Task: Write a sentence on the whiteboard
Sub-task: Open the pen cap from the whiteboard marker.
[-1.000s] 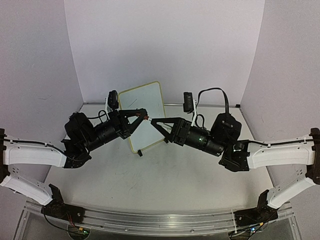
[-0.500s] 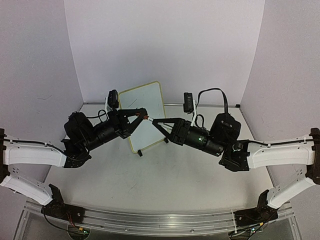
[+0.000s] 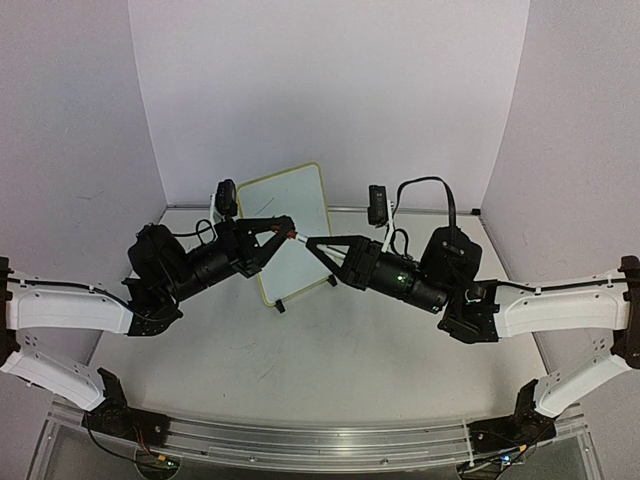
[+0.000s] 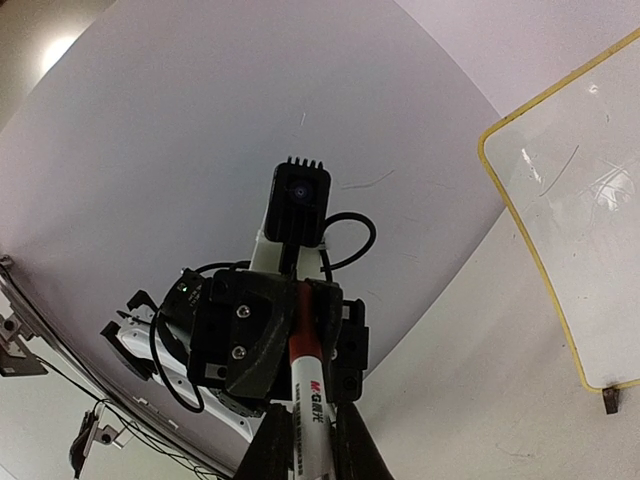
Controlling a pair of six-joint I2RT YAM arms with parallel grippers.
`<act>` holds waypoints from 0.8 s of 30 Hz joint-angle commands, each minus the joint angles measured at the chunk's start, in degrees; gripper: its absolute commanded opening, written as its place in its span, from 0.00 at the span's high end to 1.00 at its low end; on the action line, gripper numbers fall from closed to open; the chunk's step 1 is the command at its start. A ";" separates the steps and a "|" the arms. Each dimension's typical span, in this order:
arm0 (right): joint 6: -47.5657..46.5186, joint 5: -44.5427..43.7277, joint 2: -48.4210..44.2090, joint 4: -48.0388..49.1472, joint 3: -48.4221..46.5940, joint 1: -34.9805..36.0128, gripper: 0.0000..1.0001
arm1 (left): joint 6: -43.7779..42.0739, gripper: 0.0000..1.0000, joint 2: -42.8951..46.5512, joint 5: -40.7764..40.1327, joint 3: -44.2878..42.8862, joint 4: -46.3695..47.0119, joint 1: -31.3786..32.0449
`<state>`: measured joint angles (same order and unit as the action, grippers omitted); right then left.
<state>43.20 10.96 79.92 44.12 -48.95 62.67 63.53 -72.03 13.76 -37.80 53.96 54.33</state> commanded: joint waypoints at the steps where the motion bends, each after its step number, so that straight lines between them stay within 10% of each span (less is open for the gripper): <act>1: 0.17 0.26 -0.47 4.85 -0.21 0.65 0.88 | -0.11 1.00 0.31 -0.28 0.65 -1.56 -0.08; 24: 1.65 -10.21 -10.81 4.25 14.46 0.59 1.00 | 0.22 1.00 16.99 -11.32 2.85 -18.36 -12.42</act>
<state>44.70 3.34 72.44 47.55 -36.03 63.30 64.66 -60.21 5.13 -35.42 41.67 43.15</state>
